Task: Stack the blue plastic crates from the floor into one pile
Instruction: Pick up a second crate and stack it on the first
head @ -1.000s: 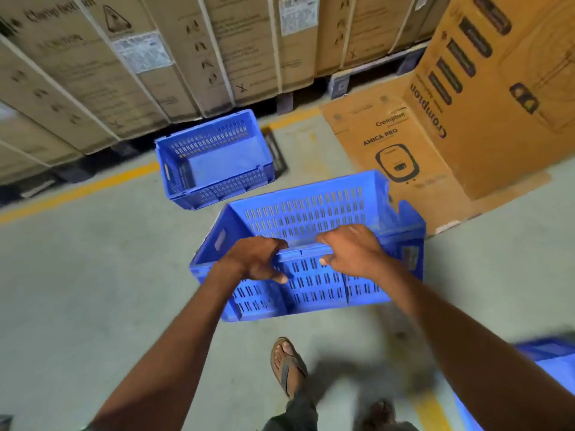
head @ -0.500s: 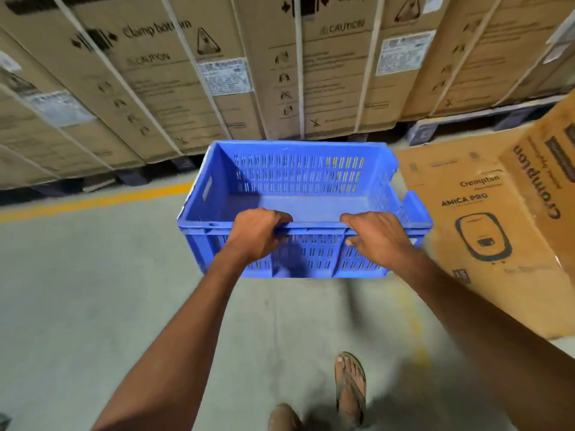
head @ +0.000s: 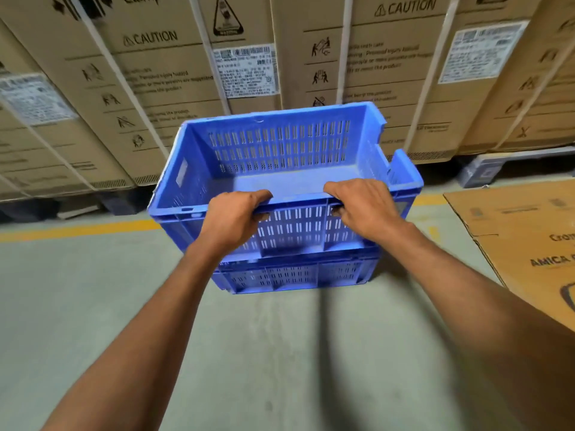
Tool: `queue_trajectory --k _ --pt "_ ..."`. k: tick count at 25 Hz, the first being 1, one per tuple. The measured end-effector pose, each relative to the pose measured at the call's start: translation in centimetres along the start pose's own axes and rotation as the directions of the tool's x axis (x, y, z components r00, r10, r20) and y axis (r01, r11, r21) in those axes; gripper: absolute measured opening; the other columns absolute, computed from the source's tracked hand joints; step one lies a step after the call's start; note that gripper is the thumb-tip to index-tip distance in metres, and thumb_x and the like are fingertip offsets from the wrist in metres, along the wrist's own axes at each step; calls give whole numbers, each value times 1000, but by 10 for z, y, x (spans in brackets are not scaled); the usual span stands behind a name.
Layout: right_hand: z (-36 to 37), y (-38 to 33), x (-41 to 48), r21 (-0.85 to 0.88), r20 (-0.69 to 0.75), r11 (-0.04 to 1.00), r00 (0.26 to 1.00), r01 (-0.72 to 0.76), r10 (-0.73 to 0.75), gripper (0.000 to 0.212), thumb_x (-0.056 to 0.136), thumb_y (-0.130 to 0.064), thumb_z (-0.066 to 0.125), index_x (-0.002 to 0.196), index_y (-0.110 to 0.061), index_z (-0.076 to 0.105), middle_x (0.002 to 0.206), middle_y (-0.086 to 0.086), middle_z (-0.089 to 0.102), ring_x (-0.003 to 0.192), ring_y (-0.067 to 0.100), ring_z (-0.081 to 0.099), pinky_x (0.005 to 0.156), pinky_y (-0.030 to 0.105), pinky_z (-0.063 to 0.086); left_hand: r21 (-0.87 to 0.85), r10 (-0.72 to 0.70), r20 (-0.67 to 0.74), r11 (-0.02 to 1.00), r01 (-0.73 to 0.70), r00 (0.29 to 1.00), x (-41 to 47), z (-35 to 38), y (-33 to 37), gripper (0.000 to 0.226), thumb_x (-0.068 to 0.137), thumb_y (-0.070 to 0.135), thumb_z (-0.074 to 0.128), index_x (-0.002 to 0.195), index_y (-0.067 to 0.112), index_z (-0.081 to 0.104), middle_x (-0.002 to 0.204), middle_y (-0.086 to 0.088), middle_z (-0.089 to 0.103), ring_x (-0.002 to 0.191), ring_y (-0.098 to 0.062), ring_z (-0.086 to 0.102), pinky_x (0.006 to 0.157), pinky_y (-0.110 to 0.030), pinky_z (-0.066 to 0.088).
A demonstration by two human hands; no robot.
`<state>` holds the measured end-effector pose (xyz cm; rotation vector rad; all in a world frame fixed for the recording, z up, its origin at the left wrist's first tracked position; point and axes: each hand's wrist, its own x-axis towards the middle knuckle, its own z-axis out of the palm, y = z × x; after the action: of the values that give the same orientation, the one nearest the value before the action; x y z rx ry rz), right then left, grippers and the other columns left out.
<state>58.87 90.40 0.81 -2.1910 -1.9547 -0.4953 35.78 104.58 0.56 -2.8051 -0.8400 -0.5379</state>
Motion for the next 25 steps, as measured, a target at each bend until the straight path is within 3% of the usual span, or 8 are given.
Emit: queue_trajectory --k 2,4,9,15,19,25 --pt "31 -4 4 -18 -32 1000 999 -15 14 50 61 -8 78 74 -24 31 50 0 47 47 29 42 44 25 7 -2 20 -46 1000 -20 999 -1 30 -13 27 84 32 76 108 27 65 80 0 75 72 -33 69 51 -29 37" --pt "56 -9 1 -31 -39 999 999 -24 23 48 62 -8 77 72 -24 33 48 -2 42 46 27 38 45 23 6 0 23 -59 1000 -23 998 -8 56 -18 28 86 33 74 112 27 65 83 1 75 75 -32 69 53 -30 43" --pt "90 -11 -6 -1 -64 999 997 -52 52 33 69 -11 73 75 -20 42 54 0 49 52 27 46 47 29 20 18 20 -54 1000 -19 998 -17 92 -19 31 88 36 70 117 28 63 88 0 75 80 -32 69 57 -34 49" --pt "85 -16 -14 97 8 990 995 -99 98 37 70 -11 77 72 -21 42 54 -5 47 54 24 49 51 30 30 -68 55 28 996 -53 998 -18 83 -25 34 87 37 71 118 27 62 100 0 74 87 -33 68 62 -35 49" --pt "81 -19 -13 117 60 984 990 -135 128 36 72 -11 79 70 -21 44 55 -5 47 56 22 50 53 29 30 -87 76 10 993 -74 997 -17 84 -26 39 86 37 73 122 26 63 105 1 75 89 -32 69 67 -36 53" --pt "78 -30 -9 -28 116 989 983 -142 144 38 75 -11 76 70 -20 40 54 -3 44 55 23 48 58 31 33 -33 96 80 995 -93 992 -13 82 -27 29 85 47 71 101 25 62 77 1 69 69 -29 63 56 -34 48"
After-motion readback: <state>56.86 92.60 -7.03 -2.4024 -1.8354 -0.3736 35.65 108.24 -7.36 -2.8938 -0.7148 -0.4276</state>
